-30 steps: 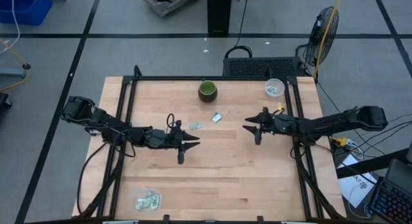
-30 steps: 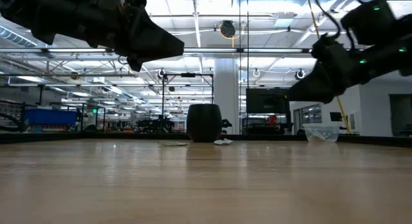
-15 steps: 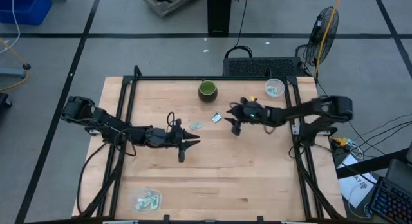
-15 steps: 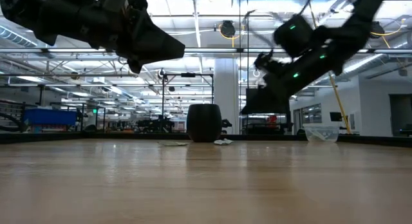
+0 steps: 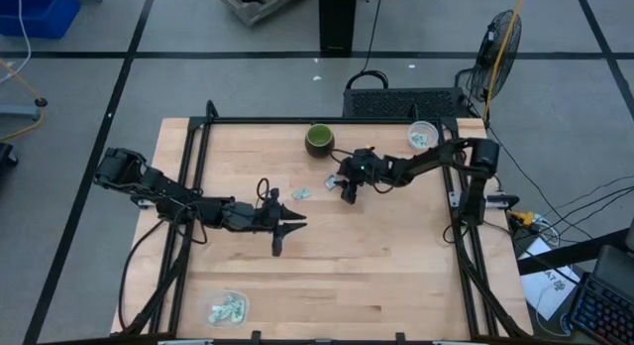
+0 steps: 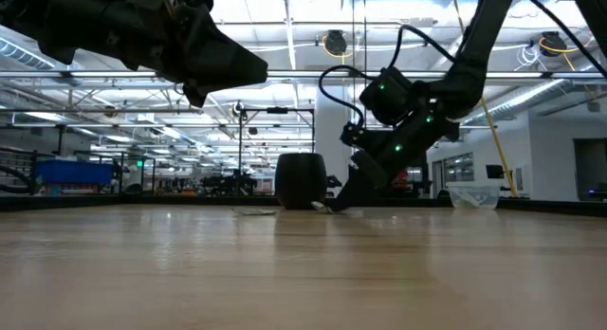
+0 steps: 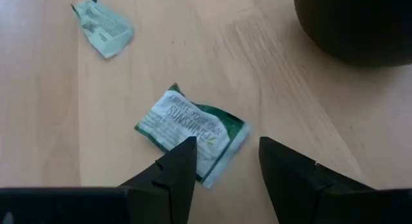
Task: Pick and place items into bin
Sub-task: Put the truvia packet into the top transparent bin, then put the stevia packet into the bottom transparent bin
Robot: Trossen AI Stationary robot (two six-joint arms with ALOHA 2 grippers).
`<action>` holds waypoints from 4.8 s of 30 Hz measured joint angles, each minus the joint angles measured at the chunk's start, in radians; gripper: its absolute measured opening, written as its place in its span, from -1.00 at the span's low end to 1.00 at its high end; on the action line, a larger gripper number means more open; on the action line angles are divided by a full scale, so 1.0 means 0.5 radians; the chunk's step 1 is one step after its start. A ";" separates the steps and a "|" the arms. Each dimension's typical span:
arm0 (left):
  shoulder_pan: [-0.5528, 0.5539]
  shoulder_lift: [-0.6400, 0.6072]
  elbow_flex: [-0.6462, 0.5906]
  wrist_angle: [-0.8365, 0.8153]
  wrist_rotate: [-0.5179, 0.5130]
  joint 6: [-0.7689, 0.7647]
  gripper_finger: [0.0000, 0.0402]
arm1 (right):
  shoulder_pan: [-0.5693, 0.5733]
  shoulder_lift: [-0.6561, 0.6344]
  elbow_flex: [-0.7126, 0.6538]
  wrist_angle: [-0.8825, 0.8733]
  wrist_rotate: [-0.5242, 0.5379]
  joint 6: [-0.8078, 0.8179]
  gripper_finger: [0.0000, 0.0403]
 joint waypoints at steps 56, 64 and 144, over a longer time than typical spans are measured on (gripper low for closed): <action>0.011 0.000 -0.002 -0.073 -0.109 -0.087 -0.55 | -0.351 -1.692 -0.790 -0.328 1.368 0.107 -1.00; 0.017 0.000 -0.002 -0.073 -0.109 -0.087 -0.55 | -0.843 -1.623 -0.790 -0.362 1.263 0.118 -1.00; 0.014 0.000 0.000 -0.179 -0.109 -0.305 -0.55 | 1.001 -3.498 -1.360 -1.189 0.568 0.342 -1.00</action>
